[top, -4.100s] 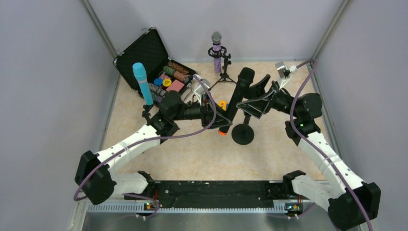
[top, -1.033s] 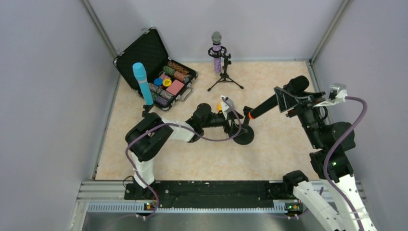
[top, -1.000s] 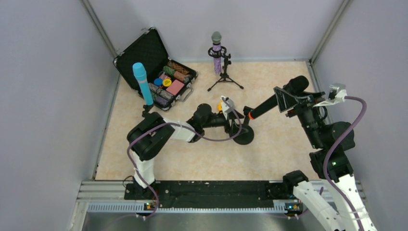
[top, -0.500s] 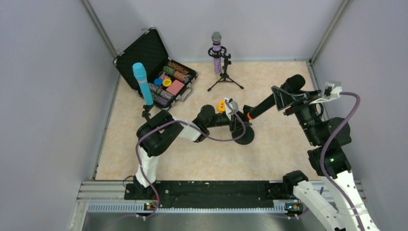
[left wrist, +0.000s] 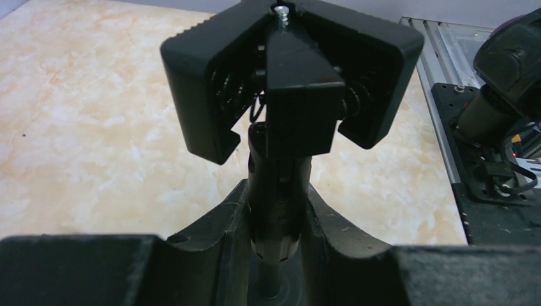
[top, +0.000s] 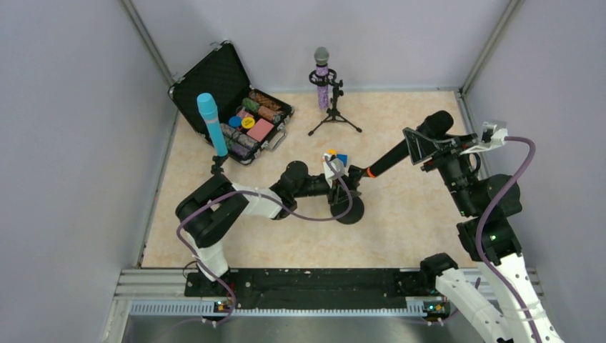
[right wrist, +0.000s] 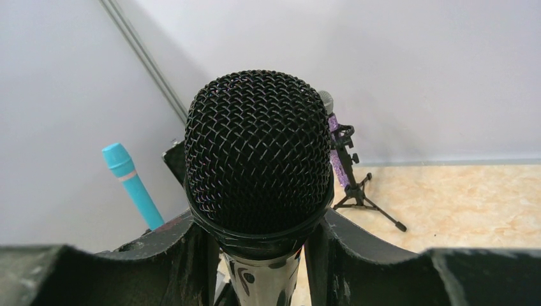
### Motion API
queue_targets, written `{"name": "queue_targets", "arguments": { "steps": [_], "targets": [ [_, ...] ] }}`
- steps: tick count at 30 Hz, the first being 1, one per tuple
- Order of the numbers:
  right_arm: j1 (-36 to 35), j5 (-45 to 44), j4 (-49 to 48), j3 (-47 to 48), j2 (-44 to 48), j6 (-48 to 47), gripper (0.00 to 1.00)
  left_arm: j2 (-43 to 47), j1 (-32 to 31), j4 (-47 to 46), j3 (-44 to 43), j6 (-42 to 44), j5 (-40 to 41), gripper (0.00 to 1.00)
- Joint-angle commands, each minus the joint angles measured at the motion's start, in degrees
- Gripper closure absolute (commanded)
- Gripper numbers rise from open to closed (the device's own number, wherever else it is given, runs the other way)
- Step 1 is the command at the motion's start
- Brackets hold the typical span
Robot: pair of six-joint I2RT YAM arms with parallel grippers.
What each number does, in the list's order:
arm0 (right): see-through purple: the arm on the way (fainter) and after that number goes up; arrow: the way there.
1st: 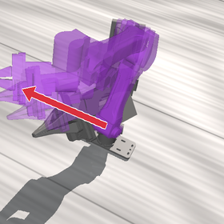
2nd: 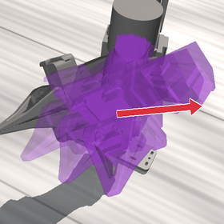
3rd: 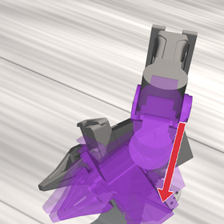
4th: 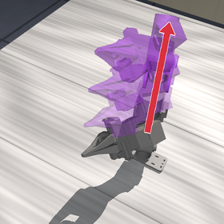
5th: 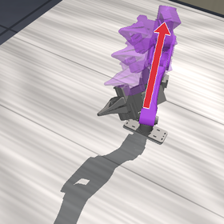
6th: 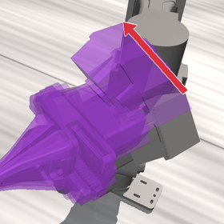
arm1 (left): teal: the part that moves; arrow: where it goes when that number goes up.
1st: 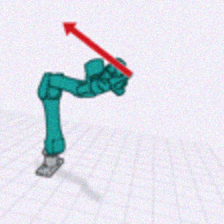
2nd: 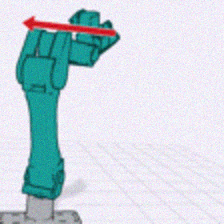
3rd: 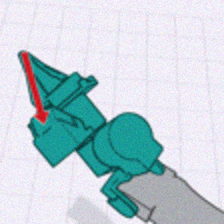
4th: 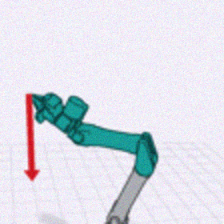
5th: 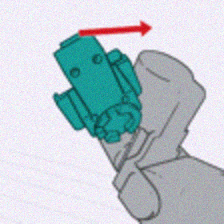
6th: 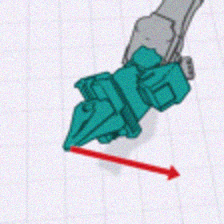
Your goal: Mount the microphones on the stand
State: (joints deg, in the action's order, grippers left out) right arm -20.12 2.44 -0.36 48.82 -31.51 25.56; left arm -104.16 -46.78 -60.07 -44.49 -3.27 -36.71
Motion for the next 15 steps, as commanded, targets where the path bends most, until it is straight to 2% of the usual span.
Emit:
{"name": "queue_targets", "arguments": {
  "steps": [1,9,15],
  "targets": [
    [-0.7,0.1,-3.2,2.1,0.0,0.5,1.00,9.3,0.0,2.3,2.7,2.6,1.2,1.00],
    [-0.6,0.4,-3.5,1.4,-0.3,0.5,1.00,16.5,-0.1,6.8,7.1,4.4,0.1,1.00],
    [-0.6,0.7,-3.5,1.2,-0.5,0.4,1.00,19.5,-1.1,7.8,10.6,4.5,2.8,1.00]
  ]
}}
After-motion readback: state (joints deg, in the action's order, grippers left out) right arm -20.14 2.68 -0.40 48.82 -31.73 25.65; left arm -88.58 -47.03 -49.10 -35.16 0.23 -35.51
